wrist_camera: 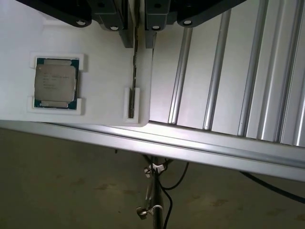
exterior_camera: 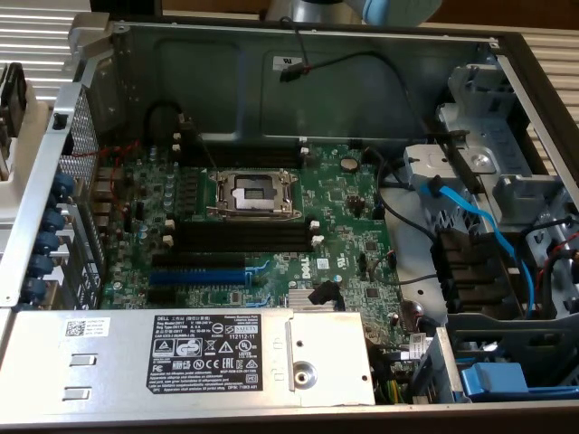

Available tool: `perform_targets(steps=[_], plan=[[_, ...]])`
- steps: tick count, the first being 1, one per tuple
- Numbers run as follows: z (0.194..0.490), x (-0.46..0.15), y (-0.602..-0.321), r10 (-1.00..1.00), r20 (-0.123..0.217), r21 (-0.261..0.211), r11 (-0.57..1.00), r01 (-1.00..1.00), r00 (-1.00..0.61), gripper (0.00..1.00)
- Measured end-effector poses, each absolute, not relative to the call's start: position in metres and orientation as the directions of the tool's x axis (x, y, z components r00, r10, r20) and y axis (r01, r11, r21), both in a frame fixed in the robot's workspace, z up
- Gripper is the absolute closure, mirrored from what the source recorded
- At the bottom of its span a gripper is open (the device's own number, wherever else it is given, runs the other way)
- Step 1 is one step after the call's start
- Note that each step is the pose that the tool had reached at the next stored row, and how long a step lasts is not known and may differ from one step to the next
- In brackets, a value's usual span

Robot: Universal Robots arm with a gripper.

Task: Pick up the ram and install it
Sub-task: 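Pick up the ram and move it above insertion slot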

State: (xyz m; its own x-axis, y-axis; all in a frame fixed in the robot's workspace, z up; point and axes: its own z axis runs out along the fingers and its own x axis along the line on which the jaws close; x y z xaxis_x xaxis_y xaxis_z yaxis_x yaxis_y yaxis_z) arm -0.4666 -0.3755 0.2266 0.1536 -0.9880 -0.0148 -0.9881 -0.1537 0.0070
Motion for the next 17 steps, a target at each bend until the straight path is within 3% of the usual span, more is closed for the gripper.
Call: perform_targets(steps=[17], plan=[[0.222, -0.470, -0.363, -0.988, 0.022, 0.008, -0.153, -0.988, 0.153, 0.75]])
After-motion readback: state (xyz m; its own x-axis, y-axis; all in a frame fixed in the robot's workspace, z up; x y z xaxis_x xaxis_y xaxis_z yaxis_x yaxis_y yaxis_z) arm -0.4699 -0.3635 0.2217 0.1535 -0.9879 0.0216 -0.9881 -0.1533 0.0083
